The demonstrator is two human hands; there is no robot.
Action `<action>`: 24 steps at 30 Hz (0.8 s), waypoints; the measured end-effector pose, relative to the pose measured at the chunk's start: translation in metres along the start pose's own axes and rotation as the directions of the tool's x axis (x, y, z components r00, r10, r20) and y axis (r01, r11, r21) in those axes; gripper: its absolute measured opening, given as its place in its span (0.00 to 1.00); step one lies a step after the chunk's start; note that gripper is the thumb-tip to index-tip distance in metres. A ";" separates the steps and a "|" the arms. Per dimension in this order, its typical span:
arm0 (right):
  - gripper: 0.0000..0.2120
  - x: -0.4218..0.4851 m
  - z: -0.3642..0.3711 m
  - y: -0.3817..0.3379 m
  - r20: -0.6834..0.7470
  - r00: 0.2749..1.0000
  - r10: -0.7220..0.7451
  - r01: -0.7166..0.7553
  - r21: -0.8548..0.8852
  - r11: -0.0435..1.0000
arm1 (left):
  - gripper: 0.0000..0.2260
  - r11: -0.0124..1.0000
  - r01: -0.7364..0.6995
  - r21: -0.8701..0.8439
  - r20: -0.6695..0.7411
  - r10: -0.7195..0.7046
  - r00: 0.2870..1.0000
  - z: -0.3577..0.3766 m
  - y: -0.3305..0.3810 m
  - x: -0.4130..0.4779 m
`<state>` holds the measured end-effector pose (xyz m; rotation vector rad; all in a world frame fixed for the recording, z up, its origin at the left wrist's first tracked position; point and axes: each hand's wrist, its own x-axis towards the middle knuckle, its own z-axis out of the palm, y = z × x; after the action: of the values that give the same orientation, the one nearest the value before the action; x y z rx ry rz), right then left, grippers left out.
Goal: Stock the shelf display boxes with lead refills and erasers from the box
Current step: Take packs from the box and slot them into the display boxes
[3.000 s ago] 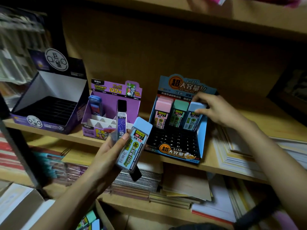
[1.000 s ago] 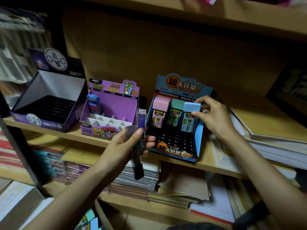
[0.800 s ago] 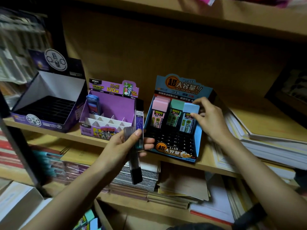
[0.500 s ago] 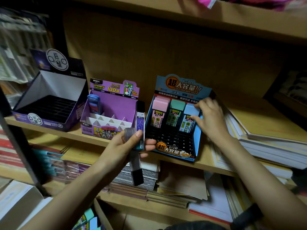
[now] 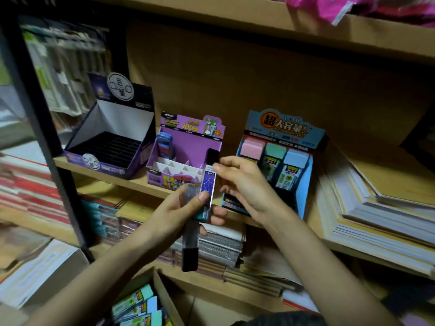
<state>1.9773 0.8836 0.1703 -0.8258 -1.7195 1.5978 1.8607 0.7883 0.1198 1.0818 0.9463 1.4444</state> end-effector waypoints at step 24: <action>0.06 0.053 0.073 0.068 0.057 0.894 -0.445 0.272 -0.859 0.435 | 0.21 0.113 0.180 0.977 -0.209 0.365 0.907 -0.229 0.024 0.010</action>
<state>1.8883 0.8870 0.1008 -0.8897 -2.3461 0.2576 1.6340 0.7942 0.0803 1.8532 2.4638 0.9614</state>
